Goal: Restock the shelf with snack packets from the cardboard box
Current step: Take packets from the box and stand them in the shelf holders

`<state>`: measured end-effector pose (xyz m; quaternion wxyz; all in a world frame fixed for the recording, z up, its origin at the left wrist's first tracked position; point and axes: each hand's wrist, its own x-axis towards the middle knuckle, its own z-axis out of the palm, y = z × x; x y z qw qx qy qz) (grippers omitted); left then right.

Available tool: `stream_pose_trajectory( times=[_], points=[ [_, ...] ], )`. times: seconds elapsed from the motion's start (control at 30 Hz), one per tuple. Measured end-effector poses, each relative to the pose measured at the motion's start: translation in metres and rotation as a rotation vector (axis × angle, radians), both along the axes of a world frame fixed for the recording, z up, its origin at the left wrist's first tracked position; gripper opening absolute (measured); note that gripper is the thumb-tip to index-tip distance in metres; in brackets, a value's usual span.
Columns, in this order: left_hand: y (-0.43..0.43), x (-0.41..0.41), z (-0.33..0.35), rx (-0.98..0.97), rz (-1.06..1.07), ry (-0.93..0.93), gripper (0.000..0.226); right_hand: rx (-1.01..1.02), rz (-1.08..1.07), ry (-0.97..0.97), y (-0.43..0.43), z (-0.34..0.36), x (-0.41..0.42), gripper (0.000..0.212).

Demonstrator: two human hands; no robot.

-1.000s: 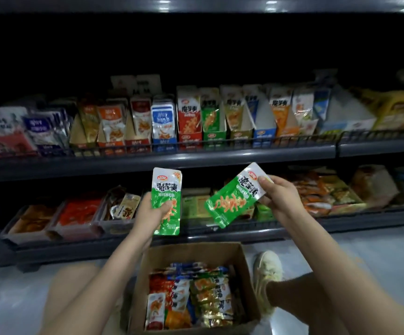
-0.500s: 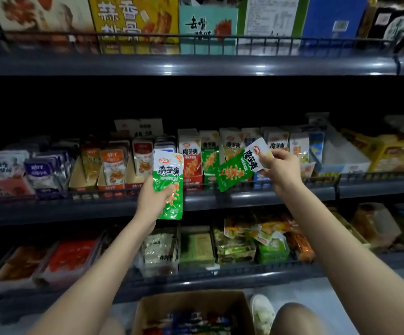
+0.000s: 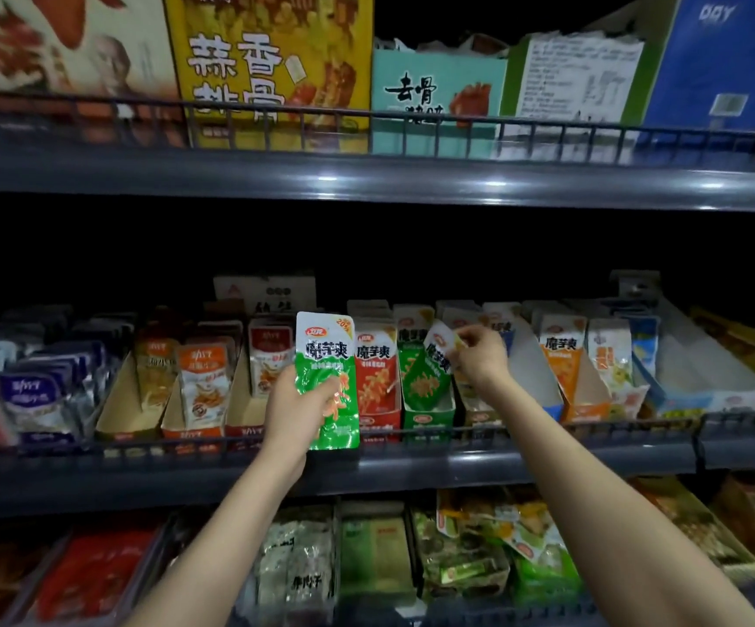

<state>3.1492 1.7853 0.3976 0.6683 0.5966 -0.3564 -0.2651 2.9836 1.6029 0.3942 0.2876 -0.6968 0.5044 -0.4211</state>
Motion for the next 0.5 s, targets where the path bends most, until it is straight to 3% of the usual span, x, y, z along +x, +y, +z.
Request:
stream_pose_trajectory(
  times=[0.13, 0.2, 0.5],
  points=[
    [-0.014, 0.012, -0.007, 0.035, 0.017, 0.002, 0.071, -0.18, 0.014, 0.349, -0.015, 0.001, 0.002, 0.033],
    [-0.018, 0.013, -0.009, 0.043, 0.018, 0.001, 0.071, -0.246, 0.011, 0.436, -0.023, 0.002, 0.004, 0.036],
    [-0.028, 0.018, -0.012, 0.043, 0.027, -0.017, 0.072, -0.29, 0.0, 0.412, -0.044, 0.013, 0.03, 0.026]
  ],
)
